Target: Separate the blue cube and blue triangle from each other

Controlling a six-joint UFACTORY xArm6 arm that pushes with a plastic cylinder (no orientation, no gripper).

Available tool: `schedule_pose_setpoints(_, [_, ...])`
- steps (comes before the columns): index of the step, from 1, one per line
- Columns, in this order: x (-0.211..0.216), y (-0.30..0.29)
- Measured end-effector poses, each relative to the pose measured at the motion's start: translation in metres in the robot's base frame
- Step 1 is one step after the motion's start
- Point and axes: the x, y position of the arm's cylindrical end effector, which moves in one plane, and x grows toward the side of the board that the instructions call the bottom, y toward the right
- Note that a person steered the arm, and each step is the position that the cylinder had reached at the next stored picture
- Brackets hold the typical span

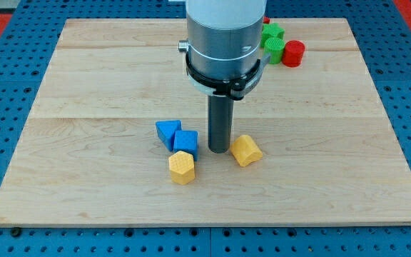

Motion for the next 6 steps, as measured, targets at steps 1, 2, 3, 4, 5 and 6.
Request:
schedule_pose_setpoints(1, [0.0, -0.003])
schedule_pose_setpoints(2, [0.001, -0.026])
schedule_pose_setpoints(3, [0.001, -0.062])
schedule_pose_setpoints(4, [0.002, -0.099])
schedule_pose_setpoints(5, [0.009, -0.117])
schedule_pose_setpoints(6, [0.013, -0.117])
